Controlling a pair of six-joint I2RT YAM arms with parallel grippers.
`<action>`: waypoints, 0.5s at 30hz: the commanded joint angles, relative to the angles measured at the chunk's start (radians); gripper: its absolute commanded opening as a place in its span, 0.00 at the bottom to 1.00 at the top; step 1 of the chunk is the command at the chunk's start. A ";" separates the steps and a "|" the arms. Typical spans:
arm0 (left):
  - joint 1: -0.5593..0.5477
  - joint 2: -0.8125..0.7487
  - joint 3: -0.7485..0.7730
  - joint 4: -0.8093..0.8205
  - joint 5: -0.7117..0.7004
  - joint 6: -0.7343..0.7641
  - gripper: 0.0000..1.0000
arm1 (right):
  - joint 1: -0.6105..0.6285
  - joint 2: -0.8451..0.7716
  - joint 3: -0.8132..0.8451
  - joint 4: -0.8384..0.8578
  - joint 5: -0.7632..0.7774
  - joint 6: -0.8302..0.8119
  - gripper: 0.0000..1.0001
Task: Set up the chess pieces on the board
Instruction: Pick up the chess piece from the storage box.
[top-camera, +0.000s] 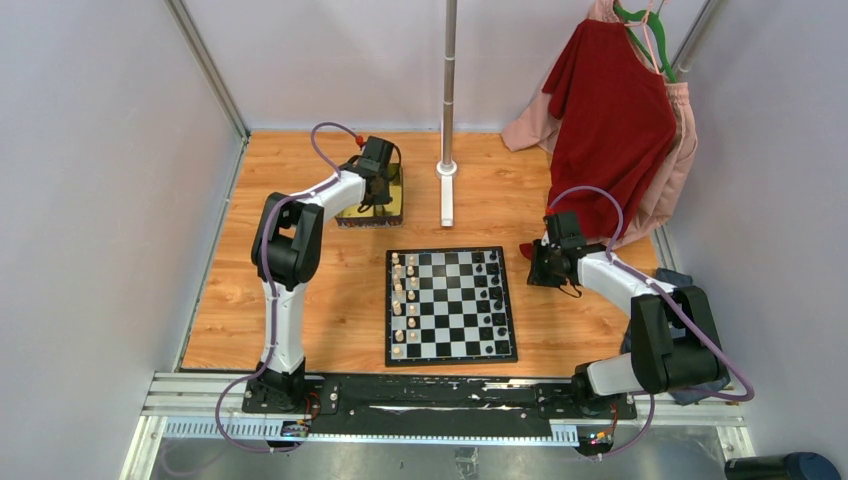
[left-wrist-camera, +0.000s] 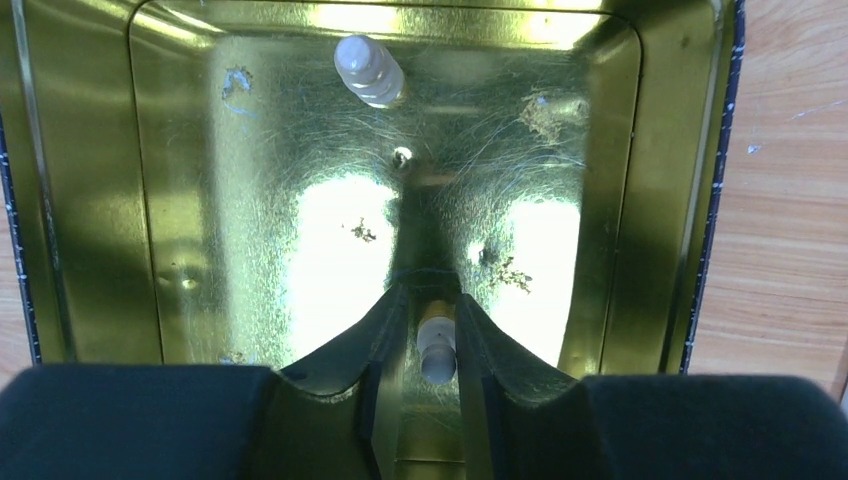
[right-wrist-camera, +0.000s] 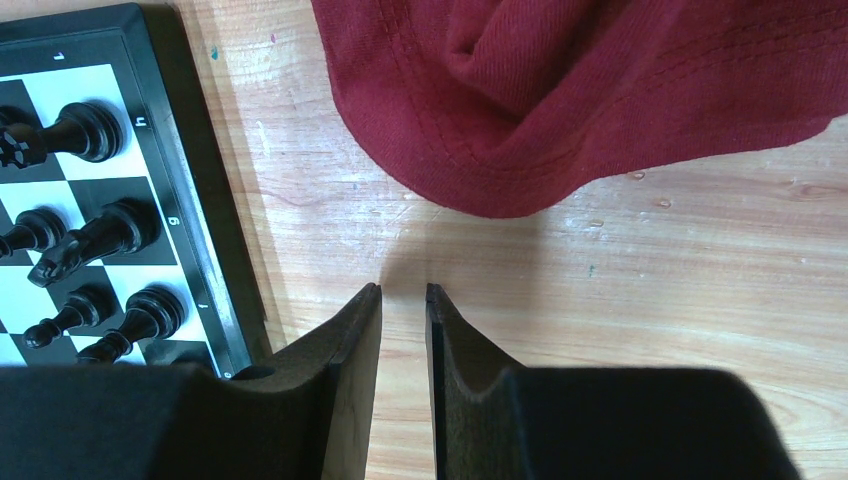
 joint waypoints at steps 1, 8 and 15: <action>0.007 -0.009 -0.028 -0.002 0.011 -0.007 0.31 | -0.012 0.015 0.008 -0.018 0.002 0.006 0.28; 0.007 -0.024 -0.050 0.001 0.010 -0.008 0.35 | -0.012 0.014 0.006 -0.014 -0.004 0.007 0.28; 0.007 -0.037 -0.066 0.005 0.011 -0.008 0.29 | -0.012 0.009 0.003 -0.015 -0.009 0.009 0.28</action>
